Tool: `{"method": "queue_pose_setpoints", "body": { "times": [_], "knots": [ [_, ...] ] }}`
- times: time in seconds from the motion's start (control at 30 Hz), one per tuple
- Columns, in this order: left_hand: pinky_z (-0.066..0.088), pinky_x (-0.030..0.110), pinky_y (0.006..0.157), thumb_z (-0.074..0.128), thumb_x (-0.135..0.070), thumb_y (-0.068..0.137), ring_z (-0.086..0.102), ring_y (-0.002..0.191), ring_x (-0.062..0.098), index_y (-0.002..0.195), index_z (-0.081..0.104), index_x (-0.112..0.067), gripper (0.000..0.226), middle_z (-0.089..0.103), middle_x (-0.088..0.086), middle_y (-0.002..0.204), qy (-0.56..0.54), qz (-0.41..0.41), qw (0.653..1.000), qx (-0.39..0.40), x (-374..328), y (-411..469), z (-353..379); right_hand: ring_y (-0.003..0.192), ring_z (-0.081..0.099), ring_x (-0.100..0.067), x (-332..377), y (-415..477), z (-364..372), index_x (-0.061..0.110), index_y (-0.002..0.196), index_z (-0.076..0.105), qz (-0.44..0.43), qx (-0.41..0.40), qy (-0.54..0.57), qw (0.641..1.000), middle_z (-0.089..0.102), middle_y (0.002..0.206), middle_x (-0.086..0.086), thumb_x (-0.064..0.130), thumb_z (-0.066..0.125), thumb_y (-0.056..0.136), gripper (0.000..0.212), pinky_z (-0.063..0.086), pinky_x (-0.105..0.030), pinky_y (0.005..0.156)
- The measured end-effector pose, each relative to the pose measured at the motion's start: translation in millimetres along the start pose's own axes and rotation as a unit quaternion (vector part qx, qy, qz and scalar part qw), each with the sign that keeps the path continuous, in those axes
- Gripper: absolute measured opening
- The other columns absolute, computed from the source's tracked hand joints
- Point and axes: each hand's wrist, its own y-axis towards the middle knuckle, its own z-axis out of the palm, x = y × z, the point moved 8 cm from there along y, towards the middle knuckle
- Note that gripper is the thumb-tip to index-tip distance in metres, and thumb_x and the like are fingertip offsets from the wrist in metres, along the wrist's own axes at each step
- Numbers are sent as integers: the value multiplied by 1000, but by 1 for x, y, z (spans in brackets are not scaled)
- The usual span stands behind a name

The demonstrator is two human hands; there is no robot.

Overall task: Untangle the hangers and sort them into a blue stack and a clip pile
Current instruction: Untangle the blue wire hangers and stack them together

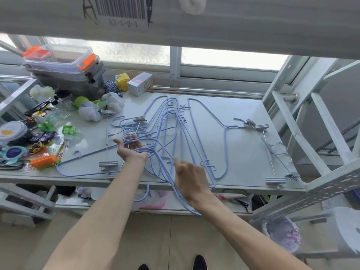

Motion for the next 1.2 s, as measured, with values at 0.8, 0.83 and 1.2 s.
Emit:
{"method": "queue_pose_setpoints", "body": {
  "times": [0.8,0.83,1.2],
  "knots": [
    [46,11,62,55,13,79,57,62,7,69,58,-17,31,61,-7,68,101,-18,995,-1,4,5,-11,81,62,-21,-18,-1,51,8,96,71,112,107,339,928,68,89,-10,36,59,90,30,52,-39,80],
    [45,11,62,50,14,78,56,60,7,66,57,-17,33,60,-7,66,98,-21,995,-2,4,4,-11,90,61,-20,-28,2,50,9,103,69,137,86,318,934,65,100,-10,34,58,91,29,50,-36,84],
    [41,11,50,31,13,76,49,56,10,65,54,-10,34,54,0,64,86,-37,996,-1,0,-7,-7,113,49,-34,-66,3,66,3,121,44,214,153,206,942,47,123,-18,6,54,86,37,42,-36,91]
  ]
}}
